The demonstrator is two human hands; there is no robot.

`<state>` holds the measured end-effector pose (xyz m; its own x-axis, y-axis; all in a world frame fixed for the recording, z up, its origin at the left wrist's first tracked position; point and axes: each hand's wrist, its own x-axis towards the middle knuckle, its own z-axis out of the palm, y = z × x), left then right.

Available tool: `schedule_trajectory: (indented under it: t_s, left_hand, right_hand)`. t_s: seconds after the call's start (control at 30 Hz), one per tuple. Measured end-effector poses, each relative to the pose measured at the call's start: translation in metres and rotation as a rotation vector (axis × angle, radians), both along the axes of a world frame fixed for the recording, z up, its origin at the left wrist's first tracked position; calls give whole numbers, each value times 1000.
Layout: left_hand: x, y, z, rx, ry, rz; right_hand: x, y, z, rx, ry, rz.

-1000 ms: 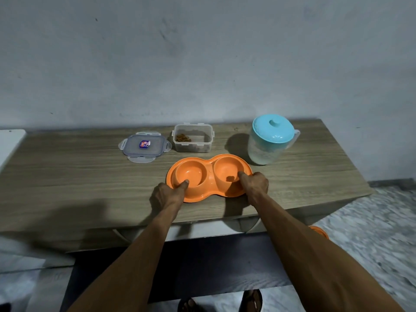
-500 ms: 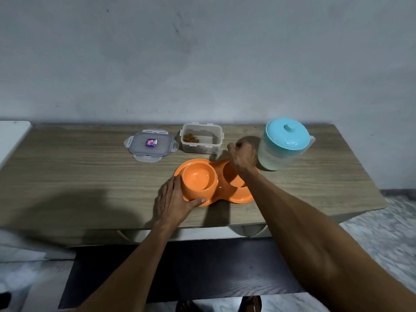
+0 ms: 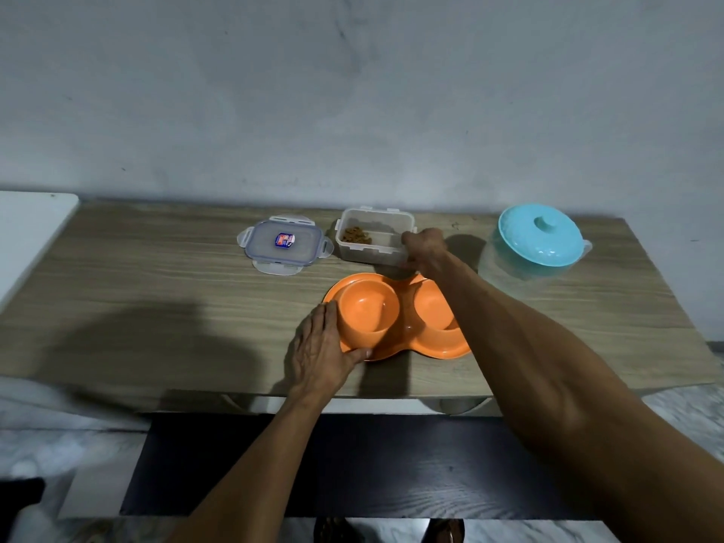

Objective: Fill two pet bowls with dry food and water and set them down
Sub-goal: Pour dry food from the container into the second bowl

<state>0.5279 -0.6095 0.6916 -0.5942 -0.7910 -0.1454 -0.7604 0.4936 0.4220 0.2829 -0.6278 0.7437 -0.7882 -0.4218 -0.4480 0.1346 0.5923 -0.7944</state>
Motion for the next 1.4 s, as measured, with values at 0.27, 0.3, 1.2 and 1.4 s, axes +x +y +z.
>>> schedule_trajectory:
  t_s: [0.27, 0.3, 1.2, 1.4]
  left_hand:
    - [-1, 3, 13, 28, -7, 8]
    - [-1, 3, 14, 33, -3, 11]
    - [-2, 1, 15, 71, 30, 24]
    - [-1, 1, 15, 78, 44, 42]
  right_hand:
    - [9, 39, 38, -144, 129, 62]
    - [13, 46, 46, -166, 152, 77]
    - [86, 134, 45, -101, 1016, 717]
    - [89, 135, 44, -54, 1066, 794]
